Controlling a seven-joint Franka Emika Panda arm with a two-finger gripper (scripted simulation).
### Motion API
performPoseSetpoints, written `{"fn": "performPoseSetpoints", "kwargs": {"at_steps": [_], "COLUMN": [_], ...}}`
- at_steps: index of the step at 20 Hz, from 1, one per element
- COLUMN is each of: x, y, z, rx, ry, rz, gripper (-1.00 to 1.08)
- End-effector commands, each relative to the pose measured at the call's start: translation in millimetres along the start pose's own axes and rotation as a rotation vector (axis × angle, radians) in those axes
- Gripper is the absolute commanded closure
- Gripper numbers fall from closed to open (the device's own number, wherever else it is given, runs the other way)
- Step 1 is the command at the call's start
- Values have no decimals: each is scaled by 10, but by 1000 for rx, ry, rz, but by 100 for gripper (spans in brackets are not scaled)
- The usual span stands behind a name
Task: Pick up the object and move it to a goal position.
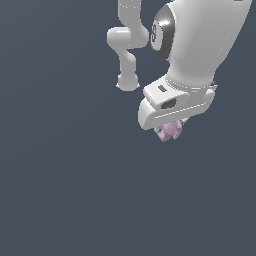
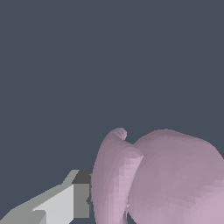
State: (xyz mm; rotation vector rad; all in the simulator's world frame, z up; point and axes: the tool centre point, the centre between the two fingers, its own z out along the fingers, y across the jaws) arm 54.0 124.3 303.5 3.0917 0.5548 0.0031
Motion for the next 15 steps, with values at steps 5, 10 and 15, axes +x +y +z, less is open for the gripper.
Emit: {"fn": "performPoseSetpoints", "kwargs": {"at_steps": [5,10,15], "x": [119,167,184], "y": [-121,-164,-172], "z": [-312,-424,-449], "rx": [1,1,1], "ry": [-2,-2,-2], "rz": [1,1,1], "gripper": [108,108,108]}}
